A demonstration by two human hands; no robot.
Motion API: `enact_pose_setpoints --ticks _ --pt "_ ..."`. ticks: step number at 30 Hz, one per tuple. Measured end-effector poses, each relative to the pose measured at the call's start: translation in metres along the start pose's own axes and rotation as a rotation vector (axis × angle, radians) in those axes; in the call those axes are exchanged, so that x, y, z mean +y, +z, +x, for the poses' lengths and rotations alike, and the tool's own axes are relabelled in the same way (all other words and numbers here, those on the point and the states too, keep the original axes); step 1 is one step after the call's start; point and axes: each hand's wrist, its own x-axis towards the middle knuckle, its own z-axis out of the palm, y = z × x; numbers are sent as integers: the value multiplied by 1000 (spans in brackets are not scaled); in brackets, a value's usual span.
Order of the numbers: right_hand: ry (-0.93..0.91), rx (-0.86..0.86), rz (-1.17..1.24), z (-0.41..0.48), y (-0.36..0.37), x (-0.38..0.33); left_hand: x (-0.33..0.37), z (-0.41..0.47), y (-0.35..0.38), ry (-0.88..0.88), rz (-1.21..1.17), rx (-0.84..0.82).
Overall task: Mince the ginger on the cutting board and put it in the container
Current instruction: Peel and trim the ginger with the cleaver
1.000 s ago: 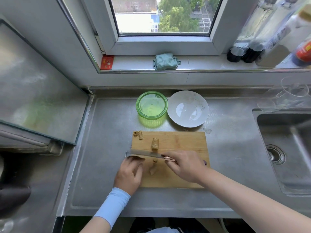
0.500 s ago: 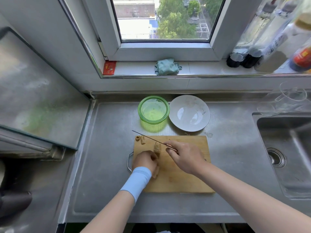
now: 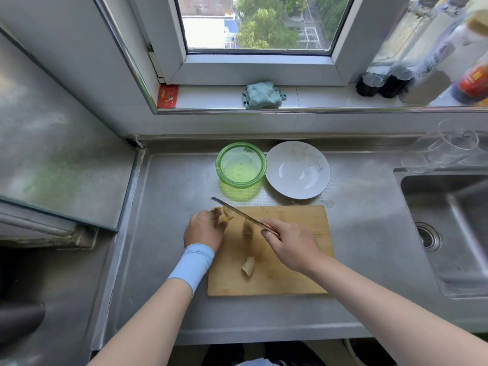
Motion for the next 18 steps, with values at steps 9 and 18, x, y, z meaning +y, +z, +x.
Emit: enact_pose_setpoints --ticks 9,18 --pt "15 43 64 -11 -2 7 -19 -73 25 418 -125 -263" --pt "-10 24 101 -31 -1 19 16 -107 48 -73 -139 -126"
